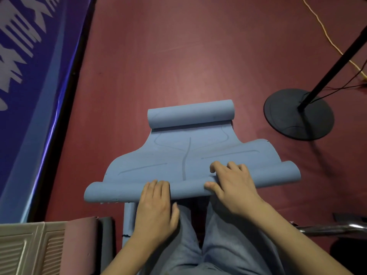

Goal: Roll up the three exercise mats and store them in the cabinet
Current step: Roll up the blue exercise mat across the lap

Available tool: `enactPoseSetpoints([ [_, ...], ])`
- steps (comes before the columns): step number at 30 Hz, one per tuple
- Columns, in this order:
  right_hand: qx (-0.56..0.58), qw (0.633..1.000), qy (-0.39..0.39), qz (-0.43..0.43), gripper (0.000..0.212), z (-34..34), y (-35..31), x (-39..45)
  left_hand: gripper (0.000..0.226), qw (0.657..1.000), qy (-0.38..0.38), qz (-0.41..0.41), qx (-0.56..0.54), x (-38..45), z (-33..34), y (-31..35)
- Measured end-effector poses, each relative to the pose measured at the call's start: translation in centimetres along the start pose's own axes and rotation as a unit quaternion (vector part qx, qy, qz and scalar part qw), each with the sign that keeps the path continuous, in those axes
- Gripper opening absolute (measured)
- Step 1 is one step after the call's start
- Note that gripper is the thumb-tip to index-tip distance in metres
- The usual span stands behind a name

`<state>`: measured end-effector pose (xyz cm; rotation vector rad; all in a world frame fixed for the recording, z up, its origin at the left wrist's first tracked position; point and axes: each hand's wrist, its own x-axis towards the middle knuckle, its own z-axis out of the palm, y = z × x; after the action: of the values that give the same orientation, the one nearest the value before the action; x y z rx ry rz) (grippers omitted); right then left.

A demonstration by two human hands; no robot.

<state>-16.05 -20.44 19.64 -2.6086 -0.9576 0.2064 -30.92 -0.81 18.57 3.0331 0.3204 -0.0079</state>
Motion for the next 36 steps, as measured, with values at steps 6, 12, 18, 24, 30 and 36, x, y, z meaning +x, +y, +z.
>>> enactPoseSetpoints([
  [6, -0.036, 0.996, -0.058, 0.056, 0.036, -0.2, -0.2, 2.2, 0.067, 0.996, -0.052, -0.044, 0.049, 1.6, 0.8, 1.5],
  [12, -0.041, 0.996, 0.038, 0.062, 0.037, 0.5, -0.8, 2.7, 0.041, 0.998, -0.017, -0.014, 0.065, 4.0, 0.8, -0.1],
  [18, -0.068, 0.989, -0.073, 0.11, 0.046, -1.4, -1.7, 5.5, 0.043, 0.99, -0.094, -0.063, 0.085, 7.3, -0.4, -0.1],
  [24, -0.064, 0.996, -0.011, 0.062, 0.04, 0.2, -2.0, 4.3, 0.034, 0.985, -0.131, -0.07, 0.088, 9.1, -1.3, -0.3],
  [30, -0.15, 0.979, -0.136, 0.036, 0.071, -1.4, -3.8, 4.8, 0.034, 0.98, -0.159, -0.082, 0.084, 9.9, -1.7, 0.1],
  [36, -0.183, 0.975, -0.124, 0.031, 0.053, 1.1, -3.5, 3.9, 0.032, 0.982, -0.151, -0.082, 0.076, 9.4, -2.2, -0.1],
])
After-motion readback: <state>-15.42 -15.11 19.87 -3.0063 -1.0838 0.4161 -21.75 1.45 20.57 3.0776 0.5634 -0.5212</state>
